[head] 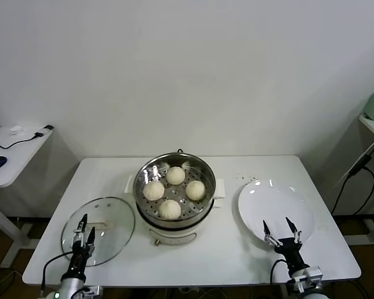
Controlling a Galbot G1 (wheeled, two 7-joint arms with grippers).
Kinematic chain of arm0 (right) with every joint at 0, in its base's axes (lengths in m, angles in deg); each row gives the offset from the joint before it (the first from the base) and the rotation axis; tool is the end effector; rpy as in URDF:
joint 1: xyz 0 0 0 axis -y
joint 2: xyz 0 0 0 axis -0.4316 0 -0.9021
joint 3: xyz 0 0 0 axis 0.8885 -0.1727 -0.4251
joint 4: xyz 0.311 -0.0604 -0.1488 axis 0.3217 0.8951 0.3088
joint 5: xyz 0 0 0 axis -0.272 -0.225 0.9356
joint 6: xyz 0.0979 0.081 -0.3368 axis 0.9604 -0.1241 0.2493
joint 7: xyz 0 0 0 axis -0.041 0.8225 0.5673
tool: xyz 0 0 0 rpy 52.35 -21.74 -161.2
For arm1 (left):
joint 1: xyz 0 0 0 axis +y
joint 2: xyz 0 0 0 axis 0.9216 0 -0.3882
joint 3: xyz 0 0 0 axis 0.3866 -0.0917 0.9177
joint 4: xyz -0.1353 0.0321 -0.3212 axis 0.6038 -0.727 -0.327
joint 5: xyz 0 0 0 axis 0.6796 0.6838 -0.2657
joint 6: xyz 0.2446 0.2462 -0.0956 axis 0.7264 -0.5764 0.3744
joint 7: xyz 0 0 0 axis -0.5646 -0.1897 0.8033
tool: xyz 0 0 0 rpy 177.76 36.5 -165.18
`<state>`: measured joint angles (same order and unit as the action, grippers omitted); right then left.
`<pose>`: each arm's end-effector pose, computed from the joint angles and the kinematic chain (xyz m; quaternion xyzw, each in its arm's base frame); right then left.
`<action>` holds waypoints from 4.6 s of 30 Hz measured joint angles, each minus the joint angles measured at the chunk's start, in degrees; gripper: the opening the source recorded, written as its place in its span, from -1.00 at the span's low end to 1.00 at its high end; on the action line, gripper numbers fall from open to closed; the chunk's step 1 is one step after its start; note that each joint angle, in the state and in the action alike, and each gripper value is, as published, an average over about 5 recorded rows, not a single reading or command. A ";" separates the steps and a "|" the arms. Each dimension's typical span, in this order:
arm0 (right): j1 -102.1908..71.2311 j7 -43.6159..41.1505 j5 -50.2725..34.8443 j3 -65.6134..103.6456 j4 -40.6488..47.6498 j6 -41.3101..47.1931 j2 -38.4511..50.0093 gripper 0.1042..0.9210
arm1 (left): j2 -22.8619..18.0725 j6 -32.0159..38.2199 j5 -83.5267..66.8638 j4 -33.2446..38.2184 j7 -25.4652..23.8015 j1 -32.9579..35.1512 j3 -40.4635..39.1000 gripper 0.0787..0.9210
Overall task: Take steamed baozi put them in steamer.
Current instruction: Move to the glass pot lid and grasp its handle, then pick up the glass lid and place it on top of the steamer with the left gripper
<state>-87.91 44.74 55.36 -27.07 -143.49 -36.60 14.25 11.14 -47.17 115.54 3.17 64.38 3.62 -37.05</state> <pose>0.2011 -0.1287 -0.4397 0.0435 -0.9957 0.0376 0.0725 0.1774 0.1340 -0.4469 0.0261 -0.6943 -0.7177 0.0466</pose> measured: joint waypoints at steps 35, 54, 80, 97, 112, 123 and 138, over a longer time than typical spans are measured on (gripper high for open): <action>-1.60 1.18 1.25 0.06 -3.38 0.60 -1.18 0.76 | -0.49 -3.57 -0.66 -11.70 0.80 -9.35 -1.93 -0.31; -0.92 1.63 2.03 0.98 -4.00 0.71 -0.99 0.76 | 1.67 -4.19 -7.63 0.10 -3.54 -4.82 0.62 -0.86; 0.06 2.04 6.76 1.55 -3.01 2.68 -1.51 0.76 | 8.13 -25.70 -12.93 29.45 -25.29 -10.74 -11.40 -0.86; 0.30 3.33 7.93 -1.67 -1.30 0.30 -1.54 0.76 | -3.33 -37.38 3.62 26.89 -33.66 -19.77 -30.71 -0.86; -1.22 4.19 8.12 -1.21 -0.64 -1.89 -2.40 0.76 | -8.88 -39.34 11.58 20.60 -34.78 -24.01 -37.06 -0.86; -1.85 4.56 8.24 -0.91 -0.11 -3.08 -2.77 0.76 | -9.46 -38.91 15.26 16.60 -34.97 -24.53 -37.32 -0.86; -2.03 5.41 9.68 -0.91 0.31 -4.77 -3.44 0.76 | -9.96 -37.62 19.20 13.50 -33.42 -24.17 -36.85 -0.86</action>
<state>-89.94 50.15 65.04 -27.98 -143.18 -41.37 10.81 1.19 -84.80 134.73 16.67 30.95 -20.54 -73.90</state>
